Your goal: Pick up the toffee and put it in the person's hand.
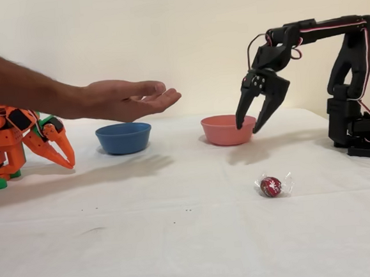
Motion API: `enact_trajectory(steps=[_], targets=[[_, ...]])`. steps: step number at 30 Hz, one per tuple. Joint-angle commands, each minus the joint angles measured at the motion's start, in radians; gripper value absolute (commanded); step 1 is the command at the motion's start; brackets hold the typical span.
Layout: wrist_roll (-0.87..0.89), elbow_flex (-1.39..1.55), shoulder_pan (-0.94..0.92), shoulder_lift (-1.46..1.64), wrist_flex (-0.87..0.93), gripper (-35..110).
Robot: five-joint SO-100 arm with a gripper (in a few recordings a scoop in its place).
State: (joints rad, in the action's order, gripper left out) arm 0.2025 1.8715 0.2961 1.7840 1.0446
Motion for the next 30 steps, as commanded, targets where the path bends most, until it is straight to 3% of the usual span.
enact_trajectory(steps=[1,10,17,30], targets=[[0.043,-0.063,0.046,-0.011,0.009,18],[0.123,-0.071,0.169,-0.109,-0.078,23],[0.152,-0.241,0.245,-0.258,-0.051,23],[0.186,-0.288,0.304,-0.331,-0.048,23]])
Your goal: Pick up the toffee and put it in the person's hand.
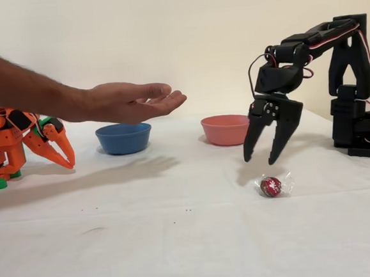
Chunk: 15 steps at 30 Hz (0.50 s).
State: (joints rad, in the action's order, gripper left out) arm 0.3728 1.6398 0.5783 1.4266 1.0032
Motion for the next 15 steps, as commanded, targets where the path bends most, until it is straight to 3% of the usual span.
enact_trajectory(steps=[1,15], targets=[[0.014,-0.057,0.026,0.021,-0.006,23],[0.031,-0.137,0.077,-0.083,-0.023,23]])
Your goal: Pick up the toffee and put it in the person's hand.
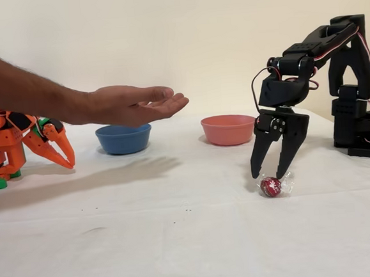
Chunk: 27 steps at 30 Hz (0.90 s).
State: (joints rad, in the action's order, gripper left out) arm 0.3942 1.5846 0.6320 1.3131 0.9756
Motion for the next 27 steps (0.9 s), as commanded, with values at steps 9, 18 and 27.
enact_trajectory(steps=[9,18,27], targets=[[0.015,-0.118,0.037,0.005,0.003,23],[0.031,-0.074,0.057,-0.005,-0.028,23],[0.055,-0.012,0.06,0.012,-0.066,23]])
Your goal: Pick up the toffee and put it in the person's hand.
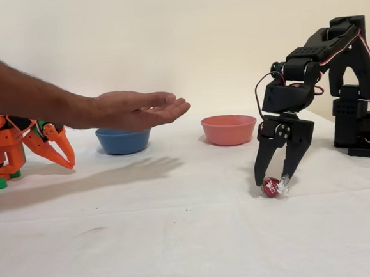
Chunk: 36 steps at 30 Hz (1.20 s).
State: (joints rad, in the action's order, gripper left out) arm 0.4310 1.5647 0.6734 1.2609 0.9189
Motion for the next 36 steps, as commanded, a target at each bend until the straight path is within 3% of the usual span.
enact_trajectory(steps=[1,36], targets=[[0.026,0.015,0.015,0.063,-0.015,23],[0.127,0.043,-0.015,0.0,-0.072,16]])
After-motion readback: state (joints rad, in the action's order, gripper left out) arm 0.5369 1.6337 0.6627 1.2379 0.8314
